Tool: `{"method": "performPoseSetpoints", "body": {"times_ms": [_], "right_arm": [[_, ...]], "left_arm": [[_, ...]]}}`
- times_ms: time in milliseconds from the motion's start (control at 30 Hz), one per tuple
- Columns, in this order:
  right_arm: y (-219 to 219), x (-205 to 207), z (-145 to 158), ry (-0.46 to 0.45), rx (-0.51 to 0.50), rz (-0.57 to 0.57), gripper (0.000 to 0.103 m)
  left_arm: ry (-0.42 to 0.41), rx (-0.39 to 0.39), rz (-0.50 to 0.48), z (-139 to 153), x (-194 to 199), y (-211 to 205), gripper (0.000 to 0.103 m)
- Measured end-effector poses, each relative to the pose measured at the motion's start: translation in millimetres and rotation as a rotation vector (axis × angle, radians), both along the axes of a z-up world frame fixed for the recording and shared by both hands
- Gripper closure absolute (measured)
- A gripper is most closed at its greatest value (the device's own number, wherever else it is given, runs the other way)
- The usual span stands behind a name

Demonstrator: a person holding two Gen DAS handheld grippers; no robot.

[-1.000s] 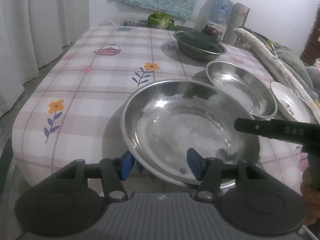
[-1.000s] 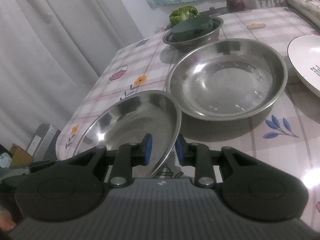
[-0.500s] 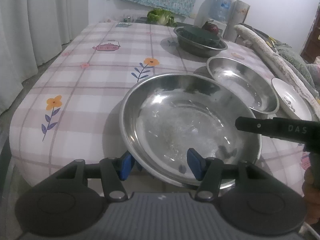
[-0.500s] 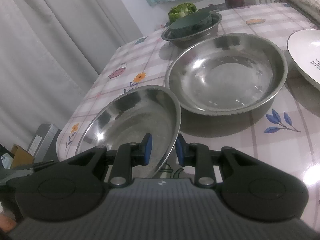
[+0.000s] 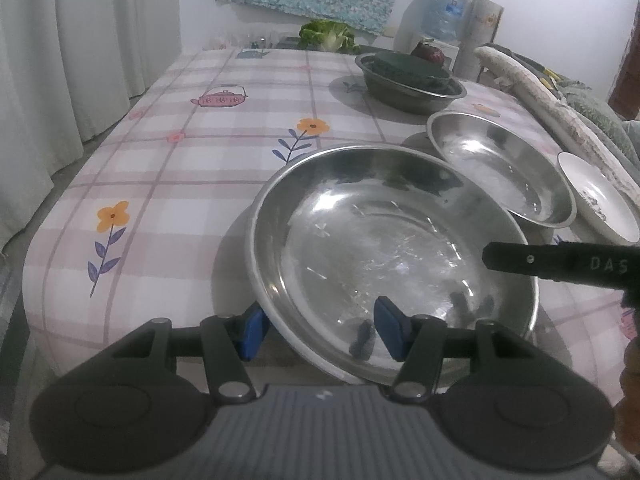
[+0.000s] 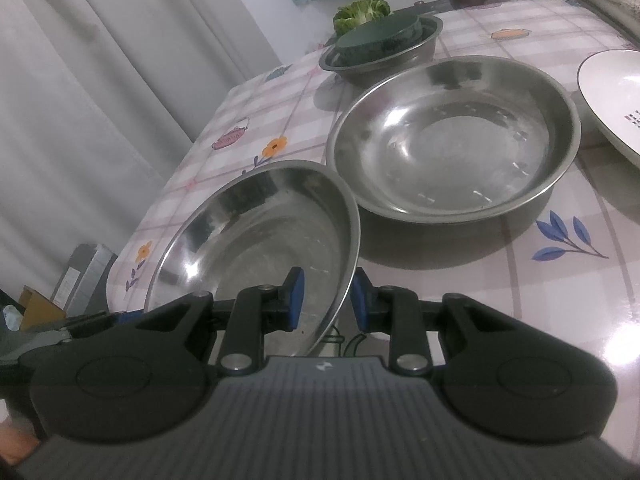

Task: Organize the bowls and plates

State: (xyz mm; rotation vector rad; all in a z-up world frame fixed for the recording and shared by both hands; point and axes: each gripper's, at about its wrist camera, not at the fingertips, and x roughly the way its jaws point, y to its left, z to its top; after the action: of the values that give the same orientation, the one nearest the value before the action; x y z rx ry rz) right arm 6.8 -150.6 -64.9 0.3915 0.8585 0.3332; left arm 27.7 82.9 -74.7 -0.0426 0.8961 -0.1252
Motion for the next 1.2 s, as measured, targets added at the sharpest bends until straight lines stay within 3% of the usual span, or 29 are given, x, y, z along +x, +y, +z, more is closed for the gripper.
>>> {"method": "performPoseSetpoints", "body": {"times_ms": [1200], "right_arm": [[-3.2, -4.0, 5.4, -0.024, -0.011, 0.007, 0.078]], "left_arm": [[0.003, 0.001, -0.042, 4.6, -11.0, -8.0, 0.044]]}}
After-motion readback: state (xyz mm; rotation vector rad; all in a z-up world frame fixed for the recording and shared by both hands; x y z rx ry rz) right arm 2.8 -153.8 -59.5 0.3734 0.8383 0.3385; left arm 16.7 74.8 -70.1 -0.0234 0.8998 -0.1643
